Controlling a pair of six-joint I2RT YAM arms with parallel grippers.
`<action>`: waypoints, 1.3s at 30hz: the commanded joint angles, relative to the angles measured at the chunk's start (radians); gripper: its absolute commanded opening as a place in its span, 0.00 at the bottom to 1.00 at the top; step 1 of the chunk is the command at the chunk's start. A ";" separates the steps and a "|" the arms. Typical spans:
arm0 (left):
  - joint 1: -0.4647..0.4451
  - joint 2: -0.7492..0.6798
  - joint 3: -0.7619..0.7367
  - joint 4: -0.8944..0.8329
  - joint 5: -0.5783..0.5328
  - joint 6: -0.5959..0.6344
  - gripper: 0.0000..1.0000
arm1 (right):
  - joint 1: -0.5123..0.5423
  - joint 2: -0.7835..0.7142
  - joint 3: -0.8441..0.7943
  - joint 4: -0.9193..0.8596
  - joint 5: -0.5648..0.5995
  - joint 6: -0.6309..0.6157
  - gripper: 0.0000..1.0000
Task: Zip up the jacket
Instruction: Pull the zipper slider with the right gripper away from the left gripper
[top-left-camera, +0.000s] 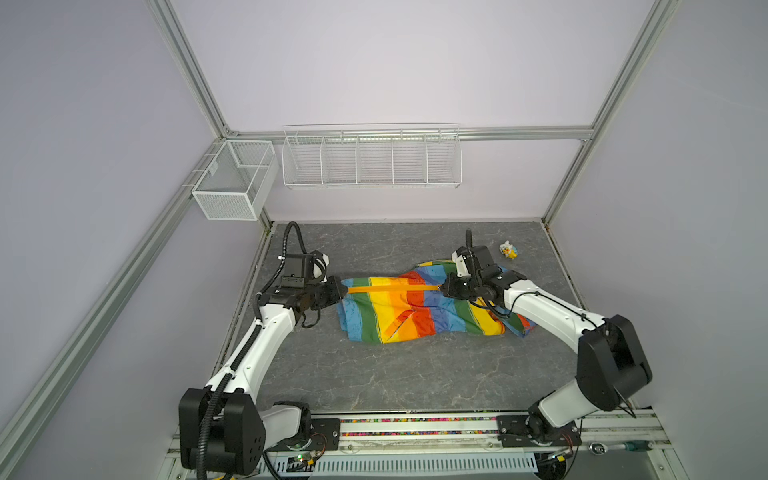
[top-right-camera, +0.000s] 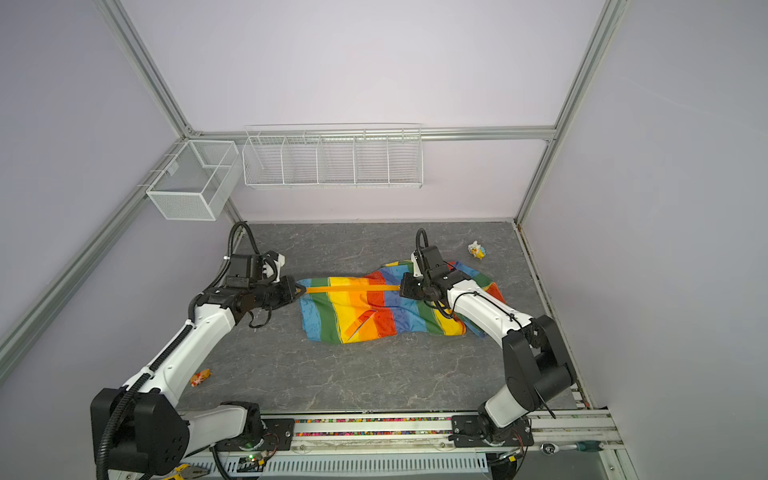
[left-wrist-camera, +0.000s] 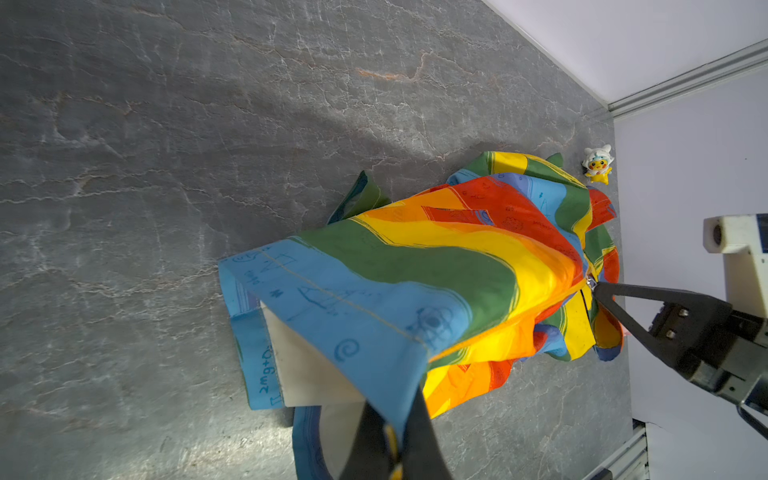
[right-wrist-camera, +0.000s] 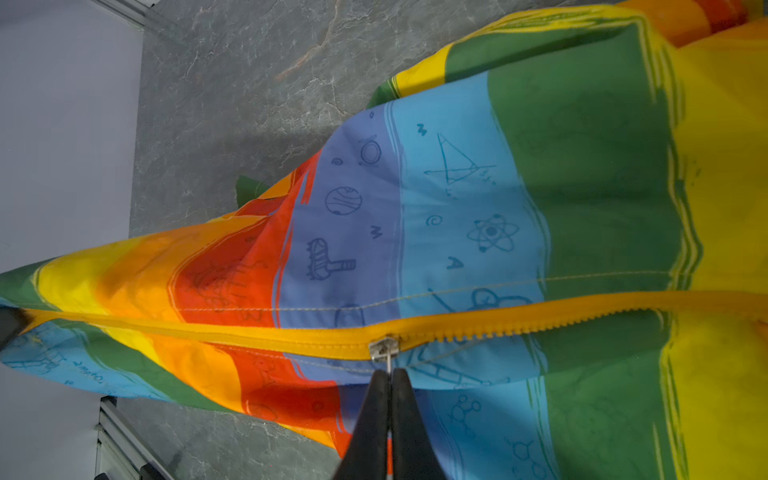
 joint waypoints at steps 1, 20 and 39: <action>0.013 -0.003 0.025 -0.008 -0.046 0.016 0.00 | -0.029 -0.034 -0.022 -0.043 0.046 -0.029 0.07; 0.014 -0.008 0.022 -0.009 -0.058 0.015 0.00 | -0.132 -0.068 -0.051 -0.082 0.052 -0.065 0.07; 0.016 -0.015 0.008 0.006 -0.061 0.008 0.00 | -0.271 -0.129 -0.100 -0.123 0.037 -0.115 0.07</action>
